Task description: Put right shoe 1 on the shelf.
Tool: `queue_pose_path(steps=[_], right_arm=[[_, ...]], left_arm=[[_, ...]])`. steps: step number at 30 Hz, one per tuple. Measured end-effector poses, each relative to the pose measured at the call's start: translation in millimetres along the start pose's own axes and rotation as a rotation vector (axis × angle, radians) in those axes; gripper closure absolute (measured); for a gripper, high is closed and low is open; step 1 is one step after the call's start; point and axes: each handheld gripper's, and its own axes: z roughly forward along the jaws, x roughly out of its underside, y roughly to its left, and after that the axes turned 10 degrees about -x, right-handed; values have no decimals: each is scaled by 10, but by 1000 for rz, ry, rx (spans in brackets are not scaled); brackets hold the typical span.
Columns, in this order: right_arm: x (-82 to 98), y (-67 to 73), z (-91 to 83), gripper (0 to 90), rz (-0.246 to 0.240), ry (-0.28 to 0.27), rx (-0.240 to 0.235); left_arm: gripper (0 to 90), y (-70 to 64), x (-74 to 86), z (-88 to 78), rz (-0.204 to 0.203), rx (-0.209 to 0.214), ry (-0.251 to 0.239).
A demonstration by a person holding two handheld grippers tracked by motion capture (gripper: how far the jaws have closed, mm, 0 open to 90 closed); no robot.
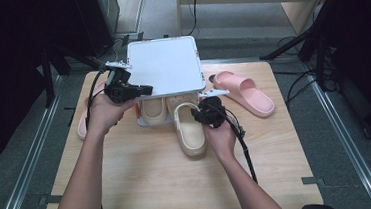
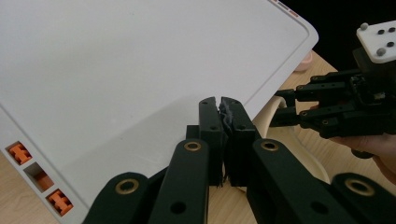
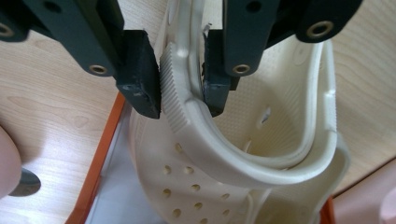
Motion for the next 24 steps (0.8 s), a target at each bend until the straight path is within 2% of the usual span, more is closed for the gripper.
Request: queue_pose_path(steps=[3, 6, 13, 20, 24], right_arm=[[18, -6, -62, 615, 4, -17, -19], [26, -17, -157, 584, 15, -24, -61], [152, 6, -425, 596, -51, -20, -126], [311, 94, -607, 705, -85, -27, -181], [467, 177, -684, 790, -110, -42, -182]], left_arm=[[872, 6, 1, 0, -2, 3, 0], [867, 11, 3, -3, -3, 2, 2], [872, 16, 1, -6, -16, 6, 8], [878, -2, -1, -4, -12, -3, 5], [878, -4, -2, -5, -10, -5, 5]])
